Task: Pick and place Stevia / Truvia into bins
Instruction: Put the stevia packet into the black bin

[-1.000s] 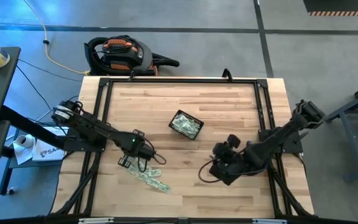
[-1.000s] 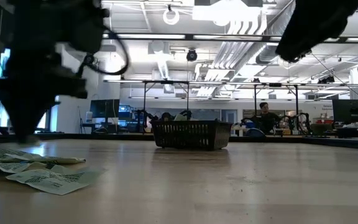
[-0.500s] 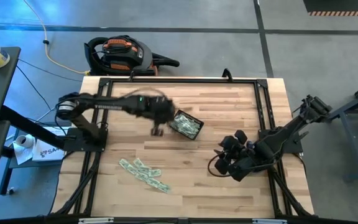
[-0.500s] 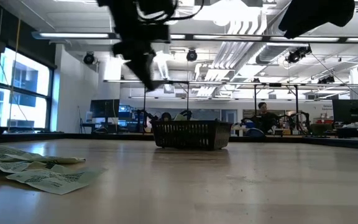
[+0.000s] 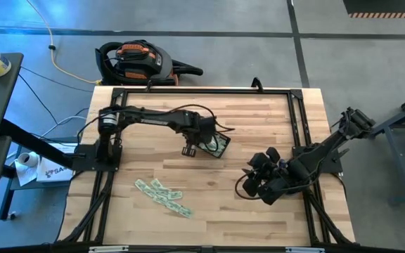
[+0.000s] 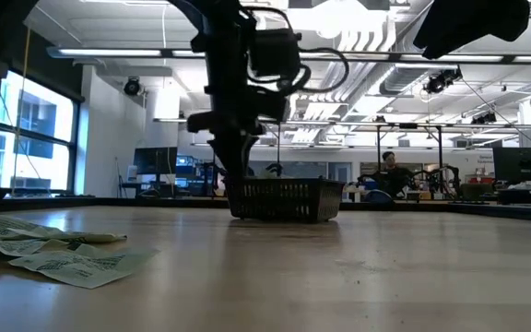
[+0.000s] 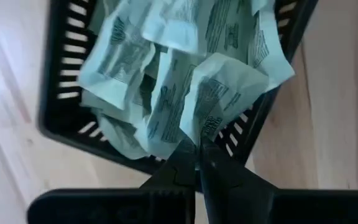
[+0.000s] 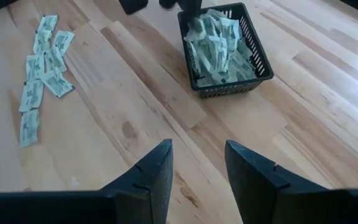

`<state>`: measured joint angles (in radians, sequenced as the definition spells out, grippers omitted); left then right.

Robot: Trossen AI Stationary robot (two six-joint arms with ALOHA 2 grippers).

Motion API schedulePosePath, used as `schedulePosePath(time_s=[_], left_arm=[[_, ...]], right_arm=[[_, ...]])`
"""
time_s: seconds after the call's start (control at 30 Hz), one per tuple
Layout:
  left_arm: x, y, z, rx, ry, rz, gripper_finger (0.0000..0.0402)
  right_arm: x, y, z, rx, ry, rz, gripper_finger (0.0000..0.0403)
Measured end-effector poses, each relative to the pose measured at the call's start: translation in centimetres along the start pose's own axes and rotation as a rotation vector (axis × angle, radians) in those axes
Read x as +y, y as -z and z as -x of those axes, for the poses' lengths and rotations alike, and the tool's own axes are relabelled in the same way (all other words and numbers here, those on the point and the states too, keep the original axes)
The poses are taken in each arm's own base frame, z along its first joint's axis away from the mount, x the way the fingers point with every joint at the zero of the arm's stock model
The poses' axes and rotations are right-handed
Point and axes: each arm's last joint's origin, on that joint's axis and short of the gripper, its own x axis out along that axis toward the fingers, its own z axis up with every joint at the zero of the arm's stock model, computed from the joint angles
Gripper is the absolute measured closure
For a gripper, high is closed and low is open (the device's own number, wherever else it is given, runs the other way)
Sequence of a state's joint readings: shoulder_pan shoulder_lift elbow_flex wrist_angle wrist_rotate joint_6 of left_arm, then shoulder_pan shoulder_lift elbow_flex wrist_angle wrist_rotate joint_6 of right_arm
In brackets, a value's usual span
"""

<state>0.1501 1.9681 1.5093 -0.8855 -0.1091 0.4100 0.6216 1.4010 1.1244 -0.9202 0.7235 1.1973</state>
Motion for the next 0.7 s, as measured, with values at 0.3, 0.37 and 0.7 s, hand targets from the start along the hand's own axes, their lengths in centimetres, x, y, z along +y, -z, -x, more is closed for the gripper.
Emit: schedulePosePath(time_s=[0.3,0.37,0.7], left_arm=[[0.3,-0.4,-0.3,-0.023,-0.056,0.049,0.0289],[0.3,-0.3,-0.1,-0.011,-0.063,0.072,0.0270],[-1.8,1.4,5.3,0.126,0.152,0.106,0.0214]], right_arm=[[-0.4,-0.5,-0.5,0.000,0.029,0.003,0.0265],[-0.4,-0.5,-0.5,0.000,0.029,0.007,0.0265],[-0.5,-0.4,-0.5,0.005,0.041,0.047,0.0265]])
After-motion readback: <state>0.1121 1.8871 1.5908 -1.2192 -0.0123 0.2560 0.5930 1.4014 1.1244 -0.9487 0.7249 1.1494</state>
